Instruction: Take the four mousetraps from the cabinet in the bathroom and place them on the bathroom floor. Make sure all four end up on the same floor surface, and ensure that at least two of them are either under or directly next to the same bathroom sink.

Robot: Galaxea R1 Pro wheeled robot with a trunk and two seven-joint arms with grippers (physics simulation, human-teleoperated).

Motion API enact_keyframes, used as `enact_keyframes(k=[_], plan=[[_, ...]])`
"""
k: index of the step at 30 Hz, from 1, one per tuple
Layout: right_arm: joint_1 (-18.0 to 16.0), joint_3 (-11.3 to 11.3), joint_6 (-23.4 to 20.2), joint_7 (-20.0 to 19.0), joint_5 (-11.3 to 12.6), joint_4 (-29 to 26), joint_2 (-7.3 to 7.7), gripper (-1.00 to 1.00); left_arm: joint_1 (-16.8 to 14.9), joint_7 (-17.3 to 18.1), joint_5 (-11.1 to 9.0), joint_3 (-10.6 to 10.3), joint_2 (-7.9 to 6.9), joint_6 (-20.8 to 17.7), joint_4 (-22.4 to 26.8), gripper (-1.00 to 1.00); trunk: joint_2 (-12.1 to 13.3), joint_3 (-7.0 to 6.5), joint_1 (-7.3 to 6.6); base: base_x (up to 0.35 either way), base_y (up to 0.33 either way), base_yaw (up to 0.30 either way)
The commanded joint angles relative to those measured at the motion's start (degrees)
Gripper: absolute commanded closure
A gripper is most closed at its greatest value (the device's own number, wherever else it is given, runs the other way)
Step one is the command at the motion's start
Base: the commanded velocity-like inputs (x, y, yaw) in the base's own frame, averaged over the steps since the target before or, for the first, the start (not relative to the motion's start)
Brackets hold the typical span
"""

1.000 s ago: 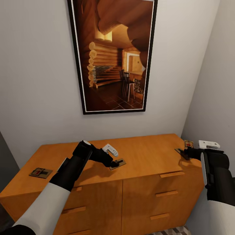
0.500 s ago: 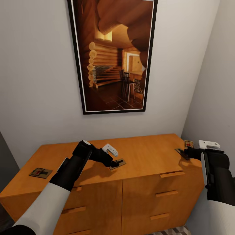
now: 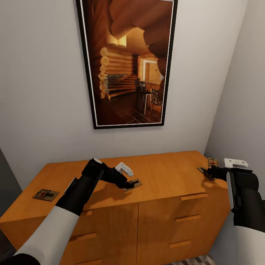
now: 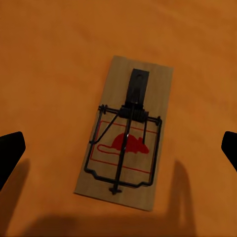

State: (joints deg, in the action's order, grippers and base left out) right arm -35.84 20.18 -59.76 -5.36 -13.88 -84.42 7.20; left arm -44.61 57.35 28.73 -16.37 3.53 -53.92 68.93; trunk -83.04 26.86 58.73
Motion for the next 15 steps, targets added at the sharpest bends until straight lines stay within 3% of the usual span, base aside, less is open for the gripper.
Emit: enact_keyframes(k=[1, 15], plan=[[-0.1, 0.0, -0.2, -0.5, -0.5, 0.0, 0.00, 1.00, 0.0, 0.6, 0.6, 0.0, 0.04, -0.3, 0.0, -1.00, 0.0, 0.07, 0.00, 0.000, 0.000, 0.000], [-0.1, 0.1, -0.2, -0.6, -0.5, -0.1, 0.00, 1.00, 0.0, 0.3, 0.5, 0.0, 0.16, -0.6, -2.6, -1.00, 0.0, 0.07, 0.00, 0.000, 0.000, 0.000]])
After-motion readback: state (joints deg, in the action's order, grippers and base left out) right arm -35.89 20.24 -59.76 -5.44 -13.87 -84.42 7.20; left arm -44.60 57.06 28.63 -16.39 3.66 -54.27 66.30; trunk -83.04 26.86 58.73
